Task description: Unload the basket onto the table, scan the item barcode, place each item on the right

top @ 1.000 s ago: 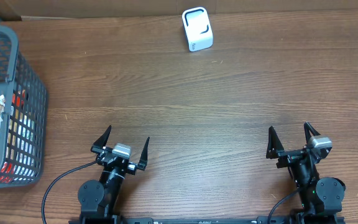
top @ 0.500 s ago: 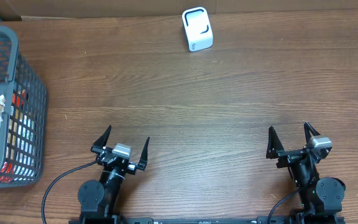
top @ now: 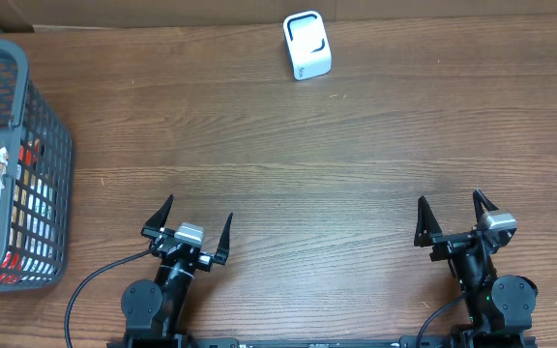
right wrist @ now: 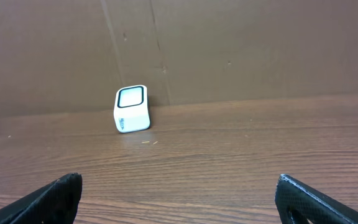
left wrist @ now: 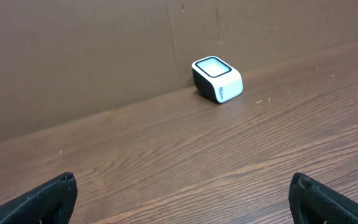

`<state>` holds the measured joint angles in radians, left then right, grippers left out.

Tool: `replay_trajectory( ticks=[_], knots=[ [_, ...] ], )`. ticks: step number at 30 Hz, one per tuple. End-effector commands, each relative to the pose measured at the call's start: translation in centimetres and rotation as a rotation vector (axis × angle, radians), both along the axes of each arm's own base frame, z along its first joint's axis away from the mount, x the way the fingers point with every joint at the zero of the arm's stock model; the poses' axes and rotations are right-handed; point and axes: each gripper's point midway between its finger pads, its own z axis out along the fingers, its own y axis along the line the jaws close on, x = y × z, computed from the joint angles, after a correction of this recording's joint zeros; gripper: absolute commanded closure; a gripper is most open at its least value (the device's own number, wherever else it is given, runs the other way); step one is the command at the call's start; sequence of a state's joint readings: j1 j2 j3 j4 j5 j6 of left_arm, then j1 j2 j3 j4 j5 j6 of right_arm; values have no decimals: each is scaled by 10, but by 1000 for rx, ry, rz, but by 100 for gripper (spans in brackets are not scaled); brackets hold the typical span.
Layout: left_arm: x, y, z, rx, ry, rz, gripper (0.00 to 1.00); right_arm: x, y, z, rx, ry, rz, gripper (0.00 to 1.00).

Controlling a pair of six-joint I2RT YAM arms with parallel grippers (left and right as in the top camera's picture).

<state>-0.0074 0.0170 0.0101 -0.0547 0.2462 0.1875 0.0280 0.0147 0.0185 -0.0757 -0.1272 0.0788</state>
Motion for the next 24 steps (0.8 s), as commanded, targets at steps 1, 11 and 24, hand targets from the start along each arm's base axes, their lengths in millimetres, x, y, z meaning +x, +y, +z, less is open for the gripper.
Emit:
replay_trajectory(
  ticks=[1,11,24],
  knots=[
    [0,-1,0,11,-8,0,0,0,2,-1,3,-5,11,0],
    [0,1,1,23,-15,7,0,0,2,-1,3,-6,10,0],
    [-3,6,38,-90,-49,39,0,0,2,-1,3,-6,10,0]
  ],
)
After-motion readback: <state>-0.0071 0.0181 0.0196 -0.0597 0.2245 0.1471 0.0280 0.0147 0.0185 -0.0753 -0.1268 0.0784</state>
